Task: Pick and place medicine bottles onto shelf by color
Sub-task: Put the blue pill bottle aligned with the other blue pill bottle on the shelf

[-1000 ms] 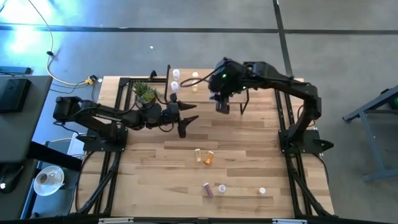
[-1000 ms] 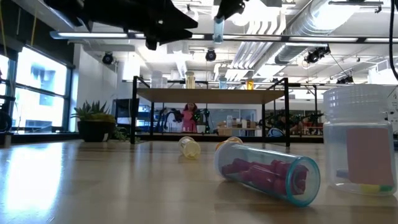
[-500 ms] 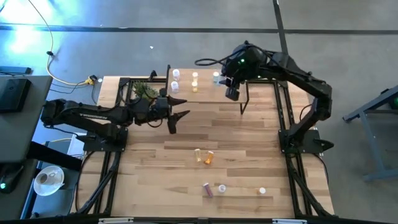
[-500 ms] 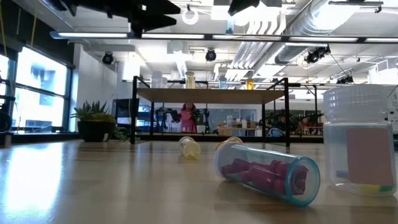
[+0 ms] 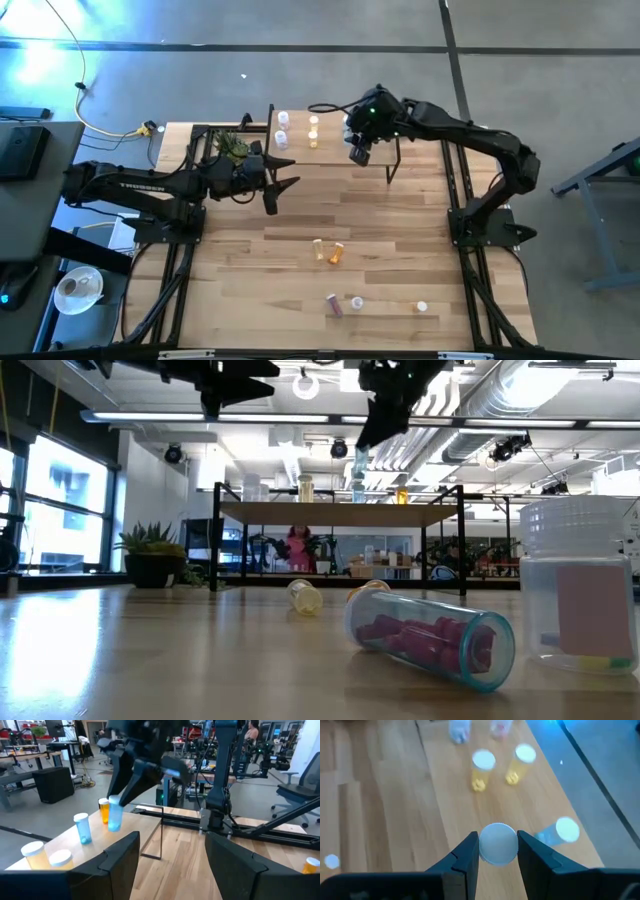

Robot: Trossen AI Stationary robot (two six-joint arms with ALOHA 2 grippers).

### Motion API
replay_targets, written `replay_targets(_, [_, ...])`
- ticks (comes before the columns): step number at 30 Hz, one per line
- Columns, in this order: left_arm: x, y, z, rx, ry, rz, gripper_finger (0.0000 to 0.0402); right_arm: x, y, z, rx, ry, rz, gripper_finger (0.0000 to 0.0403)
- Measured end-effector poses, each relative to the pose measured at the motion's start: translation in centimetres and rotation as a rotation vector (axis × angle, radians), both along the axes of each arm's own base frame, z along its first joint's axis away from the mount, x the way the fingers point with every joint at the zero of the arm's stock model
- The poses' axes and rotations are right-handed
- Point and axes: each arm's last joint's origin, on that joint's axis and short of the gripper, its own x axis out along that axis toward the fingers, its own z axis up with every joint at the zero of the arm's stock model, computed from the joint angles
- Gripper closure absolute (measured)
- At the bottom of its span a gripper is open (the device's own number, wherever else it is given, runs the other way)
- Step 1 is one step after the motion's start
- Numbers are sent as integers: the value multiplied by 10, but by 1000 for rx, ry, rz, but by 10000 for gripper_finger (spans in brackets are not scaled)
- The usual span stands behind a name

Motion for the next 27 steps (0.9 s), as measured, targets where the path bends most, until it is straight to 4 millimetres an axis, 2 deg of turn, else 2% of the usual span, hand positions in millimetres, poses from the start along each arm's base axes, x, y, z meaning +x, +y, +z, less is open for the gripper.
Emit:
replay_targets(6, [0,0,0,-1,4,0,186,-2,-13,-16,19,-7,-48,304])
replay_targets(13, [0,0,0,-1,4,0,185,0,-14,-17,25,-42,-63,304])
replay_targets(18, [0,0,0,-1,4,0,185,7,-17,-24,48,-29,-75,304])
replay_targets(23, [0,0,-1,-1,6,0,185,11,-19,-14,49,-37,-78,304])
replay_targets(27, [0,0,-1,-2,9,0,185,9,-18,-15,76,-12,-92,304])
